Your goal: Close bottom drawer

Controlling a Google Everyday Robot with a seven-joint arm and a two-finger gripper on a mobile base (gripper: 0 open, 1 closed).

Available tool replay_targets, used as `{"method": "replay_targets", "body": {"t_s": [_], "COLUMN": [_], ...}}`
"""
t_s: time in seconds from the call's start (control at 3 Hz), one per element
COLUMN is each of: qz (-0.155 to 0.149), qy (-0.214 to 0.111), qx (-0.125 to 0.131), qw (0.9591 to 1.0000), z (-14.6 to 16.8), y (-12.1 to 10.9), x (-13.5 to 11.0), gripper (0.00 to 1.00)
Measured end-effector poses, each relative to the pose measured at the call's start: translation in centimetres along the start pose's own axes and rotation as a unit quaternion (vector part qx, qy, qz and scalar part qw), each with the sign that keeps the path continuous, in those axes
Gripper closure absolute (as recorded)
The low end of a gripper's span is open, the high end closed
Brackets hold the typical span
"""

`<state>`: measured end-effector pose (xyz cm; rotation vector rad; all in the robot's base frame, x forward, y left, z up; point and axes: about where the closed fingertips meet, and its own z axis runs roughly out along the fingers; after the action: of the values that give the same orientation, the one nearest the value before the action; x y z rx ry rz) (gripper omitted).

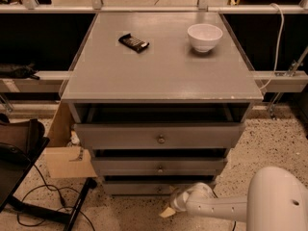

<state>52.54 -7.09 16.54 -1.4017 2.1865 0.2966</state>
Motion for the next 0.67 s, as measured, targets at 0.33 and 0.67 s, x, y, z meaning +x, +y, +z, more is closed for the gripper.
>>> {"method": "replay_targets", "body": {"t_s": [0.33,0.67], "qz": [-0.017,-0.053], "qy": [0.003,0.033], "qx": [-0.009,-0.002], "qw": [0.9998,0.9981], "z": [-4.2,-13.2], "y": [2.8,6.6], "x": [1.6,4.2], "gripper": [0.48,0.79]}}
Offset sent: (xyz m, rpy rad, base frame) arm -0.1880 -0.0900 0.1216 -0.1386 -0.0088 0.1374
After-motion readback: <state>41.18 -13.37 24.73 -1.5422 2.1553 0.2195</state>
